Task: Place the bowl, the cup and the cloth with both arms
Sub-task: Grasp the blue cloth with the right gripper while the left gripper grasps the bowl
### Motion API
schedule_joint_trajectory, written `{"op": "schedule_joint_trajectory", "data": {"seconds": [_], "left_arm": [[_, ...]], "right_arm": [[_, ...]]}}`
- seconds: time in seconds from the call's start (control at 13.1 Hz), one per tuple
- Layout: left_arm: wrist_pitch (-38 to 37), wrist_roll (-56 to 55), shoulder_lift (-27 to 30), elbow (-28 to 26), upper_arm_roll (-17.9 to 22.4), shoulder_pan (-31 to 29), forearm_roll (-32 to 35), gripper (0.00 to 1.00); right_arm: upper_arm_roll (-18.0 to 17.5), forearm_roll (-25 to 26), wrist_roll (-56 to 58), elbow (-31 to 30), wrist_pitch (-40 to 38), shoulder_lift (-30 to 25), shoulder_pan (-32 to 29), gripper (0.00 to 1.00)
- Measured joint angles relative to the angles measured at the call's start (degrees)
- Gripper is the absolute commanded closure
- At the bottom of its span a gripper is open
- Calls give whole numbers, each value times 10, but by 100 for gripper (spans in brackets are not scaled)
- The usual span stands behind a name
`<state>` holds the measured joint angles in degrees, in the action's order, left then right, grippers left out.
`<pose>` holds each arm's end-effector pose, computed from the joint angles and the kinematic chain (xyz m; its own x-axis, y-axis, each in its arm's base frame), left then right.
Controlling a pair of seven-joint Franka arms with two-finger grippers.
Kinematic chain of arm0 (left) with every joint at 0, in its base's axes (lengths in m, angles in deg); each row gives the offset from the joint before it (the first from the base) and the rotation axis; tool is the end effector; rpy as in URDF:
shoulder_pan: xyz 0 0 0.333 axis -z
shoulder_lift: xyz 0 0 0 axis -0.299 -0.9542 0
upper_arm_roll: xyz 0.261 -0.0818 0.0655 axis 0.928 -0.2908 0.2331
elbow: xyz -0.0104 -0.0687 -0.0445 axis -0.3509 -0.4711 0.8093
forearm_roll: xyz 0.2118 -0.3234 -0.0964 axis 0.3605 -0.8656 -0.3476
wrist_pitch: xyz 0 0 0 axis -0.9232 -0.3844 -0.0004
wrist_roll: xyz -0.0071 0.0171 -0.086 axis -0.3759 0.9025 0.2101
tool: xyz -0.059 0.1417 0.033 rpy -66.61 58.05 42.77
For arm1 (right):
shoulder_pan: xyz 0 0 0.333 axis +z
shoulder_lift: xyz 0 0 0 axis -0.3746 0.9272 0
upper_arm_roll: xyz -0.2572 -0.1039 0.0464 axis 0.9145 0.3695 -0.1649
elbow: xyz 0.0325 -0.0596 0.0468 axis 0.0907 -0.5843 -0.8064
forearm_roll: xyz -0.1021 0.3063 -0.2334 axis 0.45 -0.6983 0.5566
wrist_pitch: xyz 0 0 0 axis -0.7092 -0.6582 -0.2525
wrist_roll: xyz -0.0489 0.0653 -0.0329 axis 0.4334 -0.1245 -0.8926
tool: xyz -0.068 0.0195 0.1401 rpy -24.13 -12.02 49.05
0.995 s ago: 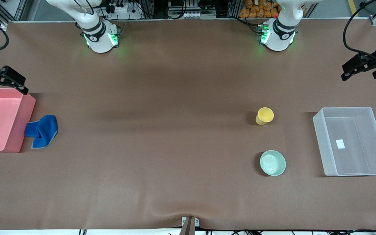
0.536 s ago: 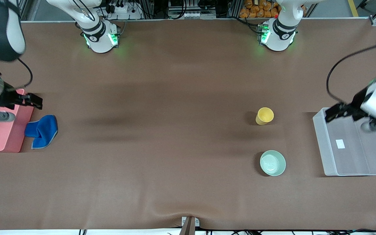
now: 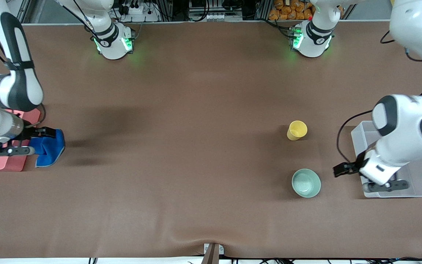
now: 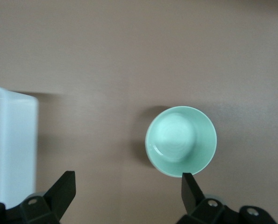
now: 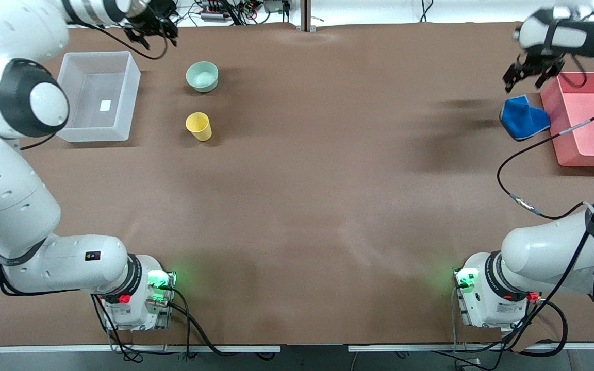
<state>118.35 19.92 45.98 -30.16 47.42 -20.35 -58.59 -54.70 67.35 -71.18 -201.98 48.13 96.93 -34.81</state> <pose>0.6941 -0.0615 0.2646 0.9910 0.0867 0.1015 0.0787 -0.9936 0.0807 0.5575 -0.1404 0.2155 0.9876 0.0791 -0.1358 0.0917 -0.9918 0.0894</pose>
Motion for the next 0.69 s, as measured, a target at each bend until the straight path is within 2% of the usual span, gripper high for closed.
{"op": "schedule_joint_trajectory", "data": {"seconds": [0.23, 0.38, 0.46, 0.61, 0.69], "left_arm": [[3, -35, -31, -1, 0, 30, 0, 4], [3, -36, -51, -3, 1, 31, 0, 11], [4, -36, -60, -3, 2, 30, 0, 14], [12, -36, -78, -3, 4, 29, 0, 24], [18, -36, -85, -3, 5, 29, 1, 36]], "right_arm": [[1, 0, 68, -27, 63, 31, -29, 0], [1, 0, 97, -27, 86, 50, -57, 0], [1, 0, 113, -27, 95, 58, -70, 11], [1, 0, 129, -27, 116, 71, -82, 64], [0, 0, 130, -27, 134, 76, -82, 83]]}}
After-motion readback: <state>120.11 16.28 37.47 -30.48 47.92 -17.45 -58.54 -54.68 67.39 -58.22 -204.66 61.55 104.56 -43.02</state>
